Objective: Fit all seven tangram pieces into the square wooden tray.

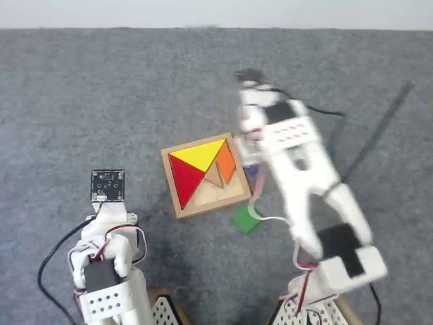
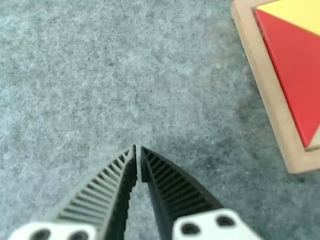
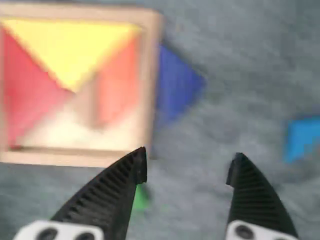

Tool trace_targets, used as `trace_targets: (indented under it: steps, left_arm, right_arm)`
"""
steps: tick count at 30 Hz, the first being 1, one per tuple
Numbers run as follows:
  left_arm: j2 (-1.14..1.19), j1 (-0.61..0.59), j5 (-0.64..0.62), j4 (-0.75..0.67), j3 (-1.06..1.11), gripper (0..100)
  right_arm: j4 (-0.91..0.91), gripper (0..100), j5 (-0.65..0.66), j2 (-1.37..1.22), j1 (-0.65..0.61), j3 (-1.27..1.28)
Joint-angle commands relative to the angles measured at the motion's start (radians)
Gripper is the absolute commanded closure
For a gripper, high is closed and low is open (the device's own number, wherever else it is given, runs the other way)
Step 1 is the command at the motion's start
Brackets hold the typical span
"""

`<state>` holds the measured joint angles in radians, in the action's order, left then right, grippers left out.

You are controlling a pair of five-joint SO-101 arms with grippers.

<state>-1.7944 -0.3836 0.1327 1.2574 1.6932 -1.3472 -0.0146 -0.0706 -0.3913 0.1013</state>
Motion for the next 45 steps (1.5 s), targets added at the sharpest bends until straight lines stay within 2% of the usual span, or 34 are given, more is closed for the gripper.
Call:
trace_targets:
  steps: [1, 3, 5, 6, 9, 10, 12, 15, 17, 20, 23, 25, 28, 31, 33, 38, 45]
  left_arm:
    - [-0.018, -0.003, 0.009, 0.005, -0.008, 98]
    - [-0.018, -0.003, 0.009, 0.005, -0.008, 98]
    - [-0.018, -0.003, 0.009, 0.005, -0.008, 98]
    - [-0.018, -0.003, 0.009, 0.005, -0.008, 98]
    - [-0.018, -0.003, 0.009, 0.005, -0.008, 98]
    - [-0.018, -0.003, 0.009, 0.005, -0.008, 98]
    - [-0.018, -0.003, 0.009, 0.005, -0.008, 98]
    - [-0.018, -0.003, 0.009, 0.005, -0.008, 98]
    - [-0.018, -0.003, 0.009, 0.005, -0.008, 98]
    - [-0.018, -0.003, 0.009, 0.005, -0.008, 98]
    - [-0.018, -0.003, 0.009, 0.005, -0.008, 98]
    - [-0.018, -0.003, 0.009, 0.005, -0.008, 98]
    - [-0.018, -0.003, 0.009, 0.005, -0.008, 98]
    - [-0.018, -0.003, 0.009, 0.005, -0.008, 98]
    - [-0.018, -0.003, 0.009, 0.005, -0.008, 98]
    - [-0.018, -0.003, 0.009, 0.005, -0.008, 98]
    - [-0.018, -0.003, 0.009, 0.005, -0.008, 98]
  right_arm:
    - [0.309, 84.7, 0.342, 0.085, 0.335, 0.313]
    - [0.211, 88.3, 0.367, 0.102, 0.367, 0.374]
    - [0.266, 86.6, 0.436, 0.116, 0.432, 0.379]
    - [0.271, 85.4, 0.417, 0.134, 0.466, 0.384]
    - [0.053, 82.8, 0.385, 0.243, 0.404, 0.324]
    - [0.042, 82.4, 0.399, 0.291, 0.384, 0.321]
    - [0.151, 82.3, 0.42, 0.381, 0.369, 0.353]
    - [0.426, 82.5, 0.422, 0.479, 0.38, 0.528]
    - [0.452, 82.4, 0.385, 0.501, 0.374, 0.589]
    - [0.283, 82.3, 0.333, 0.501, 0.363, 0.555]
    - [0.183, 82.3, 0.381, 0.536, 0.325, 0.516]
    - [0.14, 82.3, 0.361, 0.573, 0.272, 0.516]
    - [0.024, 82.5, 0.342, 0.604, 0.096, 0.526]
    - [0.013, 82.6, 0.373, 0.605, -0.05, 0.578]
    - [0.038, 82.6, 0.373, 0.605, -0.073, 0.586]
    - [0.071, 82.6, 0.265, 0.604, -0.074, 0.588]
    - [0.031, 82.7, 0.196, 0.604, -0.251, 0.605]
